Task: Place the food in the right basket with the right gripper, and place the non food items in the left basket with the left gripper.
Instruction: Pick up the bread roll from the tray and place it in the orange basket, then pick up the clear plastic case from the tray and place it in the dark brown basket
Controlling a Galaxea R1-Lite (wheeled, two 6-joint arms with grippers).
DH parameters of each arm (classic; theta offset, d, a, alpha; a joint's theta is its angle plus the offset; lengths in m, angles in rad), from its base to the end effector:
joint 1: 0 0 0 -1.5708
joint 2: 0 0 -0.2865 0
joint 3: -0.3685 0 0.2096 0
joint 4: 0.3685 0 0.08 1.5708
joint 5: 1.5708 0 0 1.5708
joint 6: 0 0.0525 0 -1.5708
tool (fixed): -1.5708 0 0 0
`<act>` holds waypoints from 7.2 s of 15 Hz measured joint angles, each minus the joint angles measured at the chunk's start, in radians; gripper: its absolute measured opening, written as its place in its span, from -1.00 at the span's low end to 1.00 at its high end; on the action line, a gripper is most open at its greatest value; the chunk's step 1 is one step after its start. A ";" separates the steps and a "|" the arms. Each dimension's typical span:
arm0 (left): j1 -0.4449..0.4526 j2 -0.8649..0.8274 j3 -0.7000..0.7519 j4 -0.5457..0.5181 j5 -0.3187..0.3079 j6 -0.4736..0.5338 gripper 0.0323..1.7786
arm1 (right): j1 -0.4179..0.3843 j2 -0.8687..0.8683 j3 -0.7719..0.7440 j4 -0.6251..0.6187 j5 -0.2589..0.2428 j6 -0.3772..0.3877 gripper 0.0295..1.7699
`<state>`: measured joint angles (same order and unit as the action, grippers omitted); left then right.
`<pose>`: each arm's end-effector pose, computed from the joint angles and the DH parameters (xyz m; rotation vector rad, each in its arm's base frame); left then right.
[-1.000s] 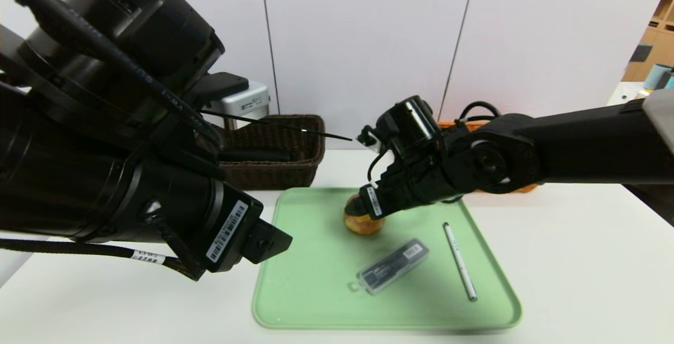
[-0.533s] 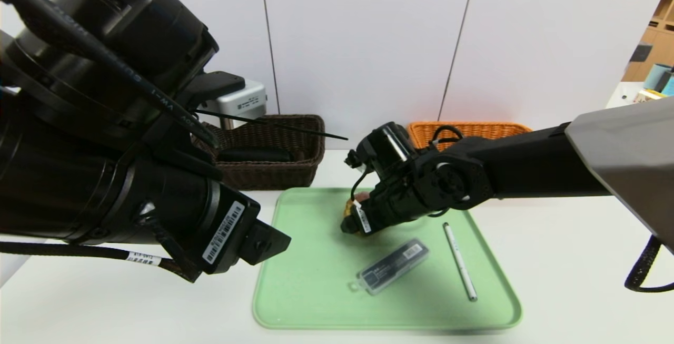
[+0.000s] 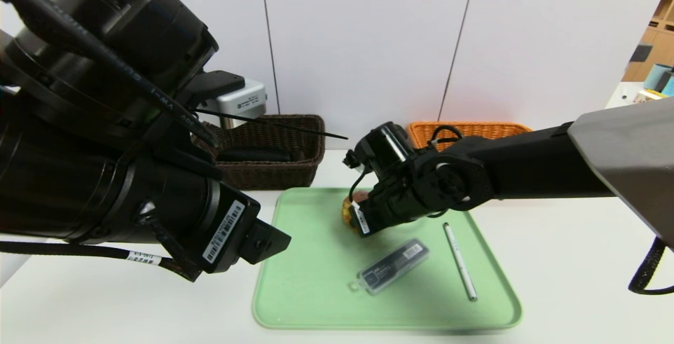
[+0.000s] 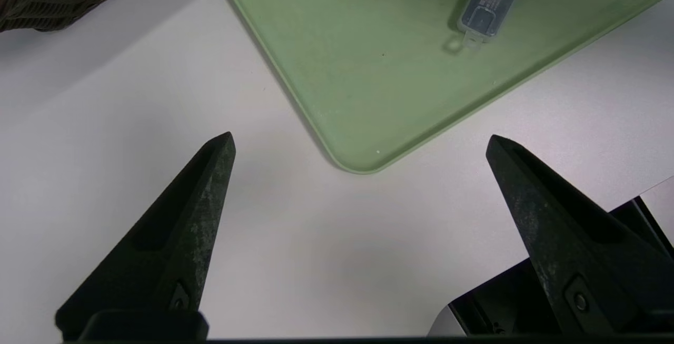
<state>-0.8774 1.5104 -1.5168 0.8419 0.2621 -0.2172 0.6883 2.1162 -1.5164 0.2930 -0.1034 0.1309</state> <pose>0.1801 -0.1954 0.2658 0.2558 0.7677 -0.4946 0.3398 0.2725 0.0939 -0.2290 0.8660 0.4877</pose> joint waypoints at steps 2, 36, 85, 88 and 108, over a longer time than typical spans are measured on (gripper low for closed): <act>0.000 0.000 -0.002 -0.001 0.001 0.001 0.90 | -0.012 -0.035 0.000 -0.006 0.000 0.019 -0.11; 0.002 0.027 0.008 -0.045 -0.004 0.028 0.90 | -0.646 0.028 -0.191 -0.044 -0.029 -0.078 0.39; -0.089 0.546 -0.099 -0.463 -0.150 0.310 0.90 | -0.458 -0.858 0.231 0.445 0.248 0.017 0.91; -0.087 0.577 -0.109 -0.463 -0.148 0.276 0.90 | -0.459 -0.860 0.240 0.445 0.248 0.017 0.91; -0.086 0.649 -0.113 -0.457 -0.151 0.155 0.90 | -0.459 -0.872 0.242 0.444 0.246 0.015 0.91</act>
<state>-0.9634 2.1589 -1.6294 0.3849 0.1106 -0.0619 0.2298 1.2445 -1.2747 0.7368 0.1428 0.1455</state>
